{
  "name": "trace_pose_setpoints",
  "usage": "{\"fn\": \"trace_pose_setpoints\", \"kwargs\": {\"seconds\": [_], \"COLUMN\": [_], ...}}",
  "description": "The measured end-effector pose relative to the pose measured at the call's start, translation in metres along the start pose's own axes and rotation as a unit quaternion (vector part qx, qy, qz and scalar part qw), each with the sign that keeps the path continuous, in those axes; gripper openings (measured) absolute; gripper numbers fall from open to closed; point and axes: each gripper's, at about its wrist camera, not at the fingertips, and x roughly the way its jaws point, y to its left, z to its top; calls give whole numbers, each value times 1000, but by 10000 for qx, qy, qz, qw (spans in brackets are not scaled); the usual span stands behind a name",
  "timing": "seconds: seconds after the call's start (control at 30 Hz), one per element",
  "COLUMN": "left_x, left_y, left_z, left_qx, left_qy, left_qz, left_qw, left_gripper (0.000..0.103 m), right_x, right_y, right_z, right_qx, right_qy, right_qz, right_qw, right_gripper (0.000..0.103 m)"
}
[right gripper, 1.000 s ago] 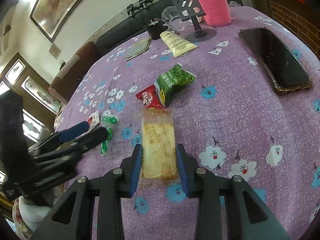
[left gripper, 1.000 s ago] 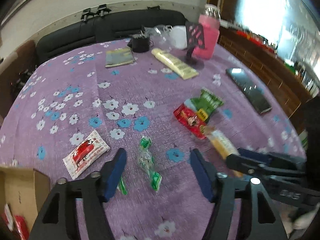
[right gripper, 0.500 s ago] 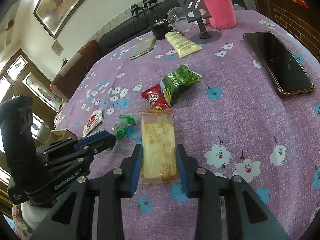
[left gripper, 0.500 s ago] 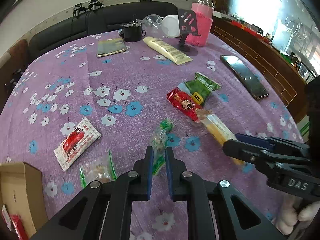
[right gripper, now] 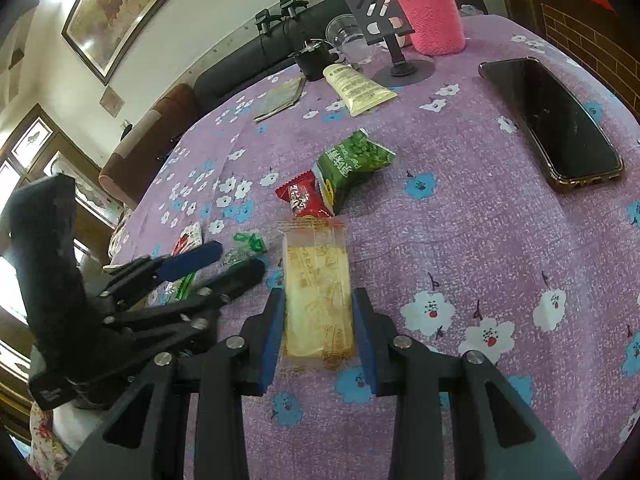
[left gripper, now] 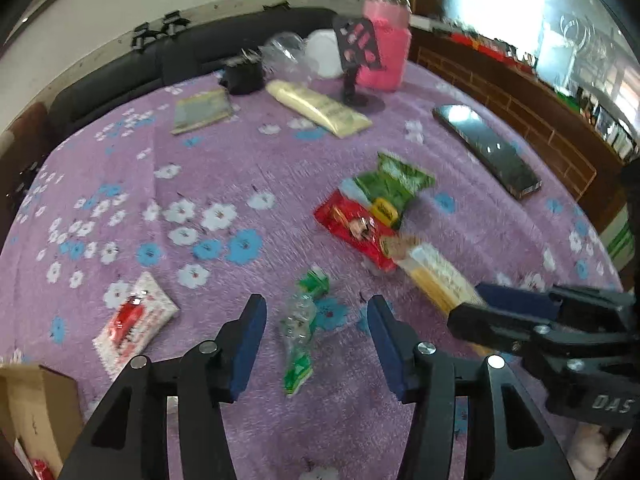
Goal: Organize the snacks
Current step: 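Carry the cake and candy packet over the box and open both grippers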
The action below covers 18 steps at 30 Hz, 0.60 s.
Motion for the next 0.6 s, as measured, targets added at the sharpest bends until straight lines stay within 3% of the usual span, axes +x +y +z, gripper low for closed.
{"fn": "trace_pose_setpoints", "kwargs": {"seconds": [0.03,0.07,0.3,0.43,0.6], "left_x": [3,3,-25,-63,-120], "left_y": [-1,-1,16,34,66], "left_z": [-2,-4,-14,-28,-67], "left_qx": [38,70,-390,-845,-1373], "left_qy": [52,69,-169,-434,-786], "left_qz": [18,51,-171,-393,-343], "left_qw": [10000,9999,9989,9947,9868], "left_gripper": [25,21,19,19,20], "right_x": [1,1,-1,-7,-12], "right_y": [-1,-2,-1,6,18], "right_z": [0,1,0,1,-2], "right_qx": [11,26,15,-82,-261], "right_qy": [4,9,-50,-189,-275], "right_qz": [-4,-3,145,369,540], "right_qw": [10000,10000,9999,9991,9978], "right_gripper": [32,32,32,32,32]}}
